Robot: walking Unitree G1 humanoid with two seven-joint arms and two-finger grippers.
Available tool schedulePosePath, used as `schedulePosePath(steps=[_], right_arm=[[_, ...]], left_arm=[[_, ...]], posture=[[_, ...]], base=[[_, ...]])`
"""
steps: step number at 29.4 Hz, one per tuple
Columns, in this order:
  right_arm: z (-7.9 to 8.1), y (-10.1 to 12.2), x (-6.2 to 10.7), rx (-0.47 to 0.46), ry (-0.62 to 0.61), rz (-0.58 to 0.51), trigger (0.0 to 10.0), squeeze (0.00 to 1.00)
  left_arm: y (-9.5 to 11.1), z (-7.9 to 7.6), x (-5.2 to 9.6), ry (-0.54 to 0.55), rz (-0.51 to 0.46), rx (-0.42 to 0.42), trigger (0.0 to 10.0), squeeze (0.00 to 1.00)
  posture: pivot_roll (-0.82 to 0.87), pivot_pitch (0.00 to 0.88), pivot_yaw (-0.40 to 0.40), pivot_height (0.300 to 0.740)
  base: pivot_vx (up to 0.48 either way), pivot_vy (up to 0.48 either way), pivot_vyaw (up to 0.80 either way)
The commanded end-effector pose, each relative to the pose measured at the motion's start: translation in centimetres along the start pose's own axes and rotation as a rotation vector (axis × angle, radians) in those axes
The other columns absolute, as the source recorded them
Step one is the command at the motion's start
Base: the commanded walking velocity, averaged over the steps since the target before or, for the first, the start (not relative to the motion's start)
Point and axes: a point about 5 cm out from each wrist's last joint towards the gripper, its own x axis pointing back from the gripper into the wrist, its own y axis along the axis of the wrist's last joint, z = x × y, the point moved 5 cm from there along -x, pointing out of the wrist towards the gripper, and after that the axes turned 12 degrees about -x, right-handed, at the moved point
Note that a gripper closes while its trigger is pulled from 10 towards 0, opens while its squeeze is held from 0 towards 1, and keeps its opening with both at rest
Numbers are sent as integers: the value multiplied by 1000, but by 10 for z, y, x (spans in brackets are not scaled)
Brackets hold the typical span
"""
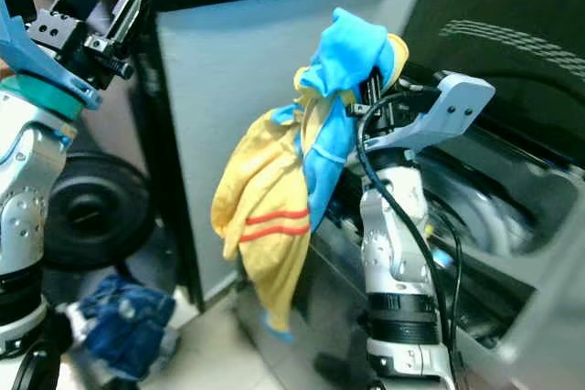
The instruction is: Clothes washing
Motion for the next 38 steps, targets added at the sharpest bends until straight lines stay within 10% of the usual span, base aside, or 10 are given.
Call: schedulePosePath(steps=[1,12,38], right_arm=[[3,4,-2,-18,10,-12,10000,0],[3,-9,4,-136,-28,31,10000,0],[-6,-15,4,-92,-63,77,10000,0]], left_arm=[[1,1,-1,6,5,-7,10000,0],[-8,2,0,22,56,14,10000,0],[-22,6,7,69,110,43,10000,0]], posture=[[109,0,17,740],[111,0,19,740],[109,0,5,740]], base=[[0,0,-800],[0,0,-800],[0,0,-786]])
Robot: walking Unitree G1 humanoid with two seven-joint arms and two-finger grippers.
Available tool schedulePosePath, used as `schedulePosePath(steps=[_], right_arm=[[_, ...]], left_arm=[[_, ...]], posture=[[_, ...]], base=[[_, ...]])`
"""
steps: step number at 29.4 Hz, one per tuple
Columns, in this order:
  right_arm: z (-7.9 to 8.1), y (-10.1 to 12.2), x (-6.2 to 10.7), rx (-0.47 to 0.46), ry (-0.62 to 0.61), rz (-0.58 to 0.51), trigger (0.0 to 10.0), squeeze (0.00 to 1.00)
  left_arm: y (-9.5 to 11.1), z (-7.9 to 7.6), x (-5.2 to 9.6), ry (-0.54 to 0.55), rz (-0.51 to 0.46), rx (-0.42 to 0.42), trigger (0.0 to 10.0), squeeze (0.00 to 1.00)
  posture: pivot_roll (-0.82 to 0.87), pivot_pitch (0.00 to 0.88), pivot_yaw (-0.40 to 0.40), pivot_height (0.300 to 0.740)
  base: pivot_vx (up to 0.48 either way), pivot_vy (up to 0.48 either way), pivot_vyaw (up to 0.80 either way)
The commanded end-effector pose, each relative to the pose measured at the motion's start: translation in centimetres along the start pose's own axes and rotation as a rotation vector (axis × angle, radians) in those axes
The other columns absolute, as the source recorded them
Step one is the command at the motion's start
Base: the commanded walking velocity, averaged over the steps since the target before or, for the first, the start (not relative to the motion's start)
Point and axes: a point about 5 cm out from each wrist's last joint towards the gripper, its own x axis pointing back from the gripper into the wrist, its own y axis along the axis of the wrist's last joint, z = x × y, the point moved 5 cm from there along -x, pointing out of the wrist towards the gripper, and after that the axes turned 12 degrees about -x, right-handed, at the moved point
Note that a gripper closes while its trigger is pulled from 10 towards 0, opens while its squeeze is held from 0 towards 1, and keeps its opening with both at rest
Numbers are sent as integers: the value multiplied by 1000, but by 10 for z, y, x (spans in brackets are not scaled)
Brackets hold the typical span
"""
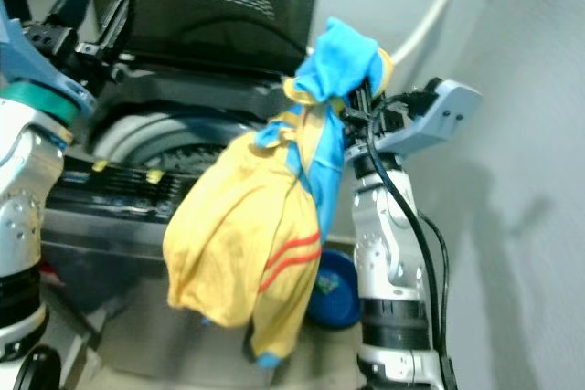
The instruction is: Clothes washing
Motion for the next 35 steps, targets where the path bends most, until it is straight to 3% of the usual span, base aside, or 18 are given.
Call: schedulePosePath(steps=[1,11,26,28,29,30,32,34,35], right_arm=[[0,10,-4,24,-5,-36,10000,0],[-2,7,-4,58,-5,-24,10000,0],[-5,5,0,92,-14,-16,10000,0],[0,5,0,178,19,-16,10000,0],[17,5,-1,291,109,-20,10000,0],[17,5,-1,291,109,-20,10000,0],[37,6,-2,350,224,-20,10000,0],[37,6,-2,350,224,-20,10000,0],[48,12,-6,327,269,-35,10000,0]], left_arm=[[-1,-3,1,-10,6,3,10000,0],[-2,-2,1,-5,5,14,10000,0],[-8,-6,2,-15,27,12,10000,0],[-9,-7,2,-17,30,2,10000,0],[-8,-7,3,-49,23,-47,10000,0],[-8,-7,3,-49,23,-47,10000,0],[-8,-11,6,-128,19,-85,10000,0],[-8,-11,6,-128,19,-85,10000,0],[-8,-16,11,-209,16,-100,10000,0]], posture=[[110,0,4,740],[106,0,1,740],[102,0,6,740],[100,0,7,740],[100,0,7,740],[100,0,7,740],[102,0,6,740],[102,0,6,740],[101,0,7,740]], base=[[0,270,0],[0,415,0],[0,0,0],[0,0,0],[0,0,0],[0,0,0],[0,0,0],[0,0,0],[0,0,0]])
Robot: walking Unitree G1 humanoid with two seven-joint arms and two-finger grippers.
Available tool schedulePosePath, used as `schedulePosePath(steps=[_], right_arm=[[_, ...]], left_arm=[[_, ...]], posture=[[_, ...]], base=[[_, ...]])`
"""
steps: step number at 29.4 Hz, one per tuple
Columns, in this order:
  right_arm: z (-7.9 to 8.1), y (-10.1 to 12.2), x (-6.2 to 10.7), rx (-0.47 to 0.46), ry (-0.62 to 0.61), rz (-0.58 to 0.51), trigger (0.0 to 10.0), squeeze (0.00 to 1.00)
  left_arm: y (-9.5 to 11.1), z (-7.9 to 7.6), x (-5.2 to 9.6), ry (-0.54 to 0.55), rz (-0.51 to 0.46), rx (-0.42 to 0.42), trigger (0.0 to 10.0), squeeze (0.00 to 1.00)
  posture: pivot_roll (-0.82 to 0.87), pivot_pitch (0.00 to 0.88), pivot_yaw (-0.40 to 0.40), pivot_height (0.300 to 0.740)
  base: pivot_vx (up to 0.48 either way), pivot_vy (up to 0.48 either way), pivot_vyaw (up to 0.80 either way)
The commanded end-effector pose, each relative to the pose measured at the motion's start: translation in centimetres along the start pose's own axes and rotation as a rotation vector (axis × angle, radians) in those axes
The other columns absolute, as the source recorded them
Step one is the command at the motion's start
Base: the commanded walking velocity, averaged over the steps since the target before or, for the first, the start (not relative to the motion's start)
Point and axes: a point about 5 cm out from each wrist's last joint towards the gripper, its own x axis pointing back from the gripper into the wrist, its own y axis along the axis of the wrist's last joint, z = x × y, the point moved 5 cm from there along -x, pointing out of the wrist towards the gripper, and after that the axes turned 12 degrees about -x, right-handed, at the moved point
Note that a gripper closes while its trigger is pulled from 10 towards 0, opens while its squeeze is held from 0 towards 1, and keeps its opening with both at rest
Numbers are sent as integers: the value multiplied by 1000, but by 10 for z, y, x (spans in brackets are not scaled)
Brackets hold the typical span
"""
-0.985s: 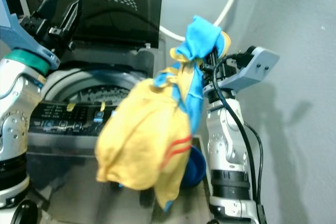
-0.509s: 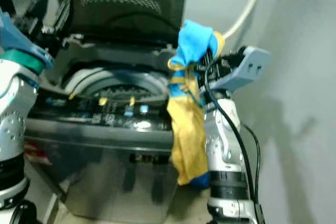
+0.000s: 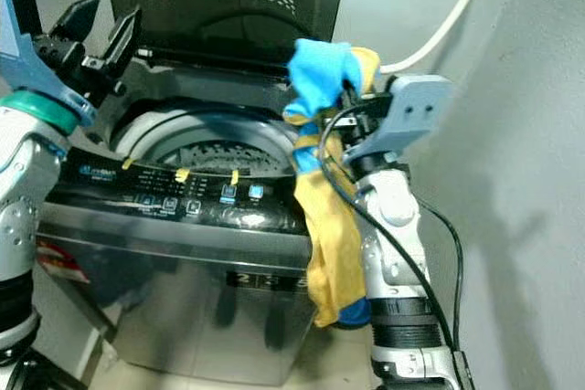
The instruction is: Clothes washing
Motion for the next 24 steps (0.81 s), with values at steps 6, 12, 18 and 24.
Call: schedulePosePath(steps=[6,12,18,24], right_arm=[[33,55,-27,-58,185,-161,10000,0],[108,131,-92,-283,507,-310,10000,0],[136,156,-96,-520,657,-325,10000,0],[135,155,-93,-496,705,-295,10000,0]], left_arm=[[-4,-39,24,-312,3,29,10000,0],[-7,-135,45,-681,-1,420,10000,0],[-27,-146,13,-615,18,480,10000,0],[-44,-114,-15,-507,31,370,10000,0]], posture=[[95,3,10,740],[73,9,-20,740],[77,24,-42,740],[56,31,-38,740]], base=[[0,0,0],[0,0,0],[0,0,0],[0,0,0]])
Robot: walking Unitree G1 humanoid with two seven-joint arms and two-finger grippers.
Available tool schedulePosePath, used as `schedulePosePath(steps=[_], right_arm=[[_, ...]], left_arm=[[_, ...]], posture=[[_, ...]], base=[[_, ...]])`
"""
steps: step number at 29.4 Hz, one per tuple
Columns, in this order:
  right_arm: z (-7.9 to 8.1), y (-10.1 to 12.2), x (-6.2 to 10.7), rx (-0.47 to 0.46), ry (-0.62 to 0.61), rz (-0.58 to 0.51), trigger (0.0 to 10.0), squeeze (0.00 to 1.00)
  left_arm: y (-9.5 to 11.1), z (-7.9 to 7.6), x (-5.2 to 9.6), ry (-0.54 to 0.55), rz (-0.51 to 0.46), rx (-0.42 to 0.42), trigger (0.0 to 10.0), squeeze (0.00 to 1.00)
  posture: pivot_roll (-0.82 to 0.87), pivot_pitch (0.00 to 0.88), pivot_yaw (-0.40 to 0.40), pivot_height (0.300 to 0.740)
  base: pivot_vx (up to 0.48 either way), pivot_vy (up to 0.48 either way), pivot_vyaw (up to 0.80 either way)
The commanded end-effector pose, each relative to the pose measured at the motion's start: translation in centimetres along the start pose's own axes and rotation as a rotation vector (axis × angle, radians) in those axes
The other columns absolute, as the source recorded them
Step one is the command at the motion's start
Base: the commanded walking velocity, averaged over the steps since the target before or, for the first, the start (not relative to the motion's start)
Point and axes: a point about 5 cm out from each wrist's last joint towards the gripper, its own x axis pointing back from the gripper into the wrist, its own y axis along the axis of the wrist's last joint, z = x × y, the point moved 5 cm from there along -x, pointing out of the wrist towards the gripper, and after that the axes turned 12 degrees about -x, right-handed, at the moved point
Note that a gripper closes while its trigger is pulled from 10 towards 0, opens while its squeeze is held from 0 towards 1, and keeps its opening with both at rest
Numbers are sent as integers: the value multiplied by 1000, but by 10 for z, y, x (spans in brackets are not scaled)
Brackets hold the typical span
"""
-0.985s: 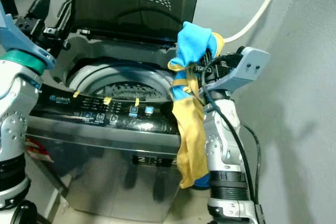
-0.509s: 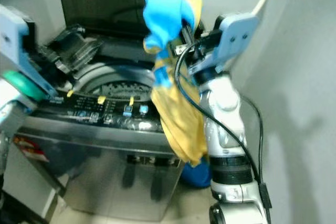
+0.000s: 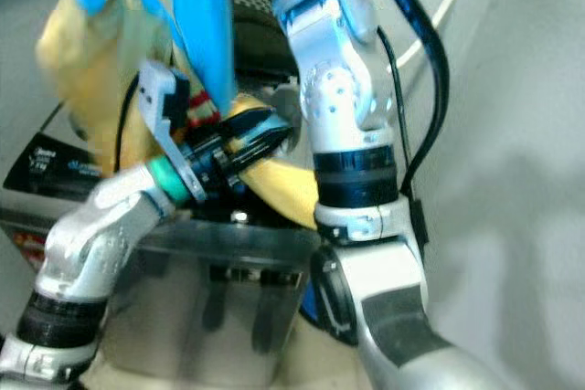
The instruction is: Clothes washing
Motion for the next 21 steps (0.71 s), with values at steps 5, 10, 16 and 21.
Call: schedulePosePath(steps=[5,10,16,21], right_arm=[[-54,-28,33,266,-229,169,10000,0],[-94,-45,53,378,-433,240,10000,0],[-100,-70,65,376,-456,315,10000,0],[-93,-125,89,371,-373,523,10000,0]], left_arm=[[28,53,20,140,-5,-214,10000,0],[26,59,33,132,55,-331,10000,0],[26,124,55,465,160,-533,10000,0],[47,181,98,762,209,-611,10000,0]], posture=[[40,43,-29,740],[56,46,-42,740],[81,51,-63,740],[85,52,-65,740]], base=[[0,0,0],[0,0,0],[0,0,0],[0,0,0]])
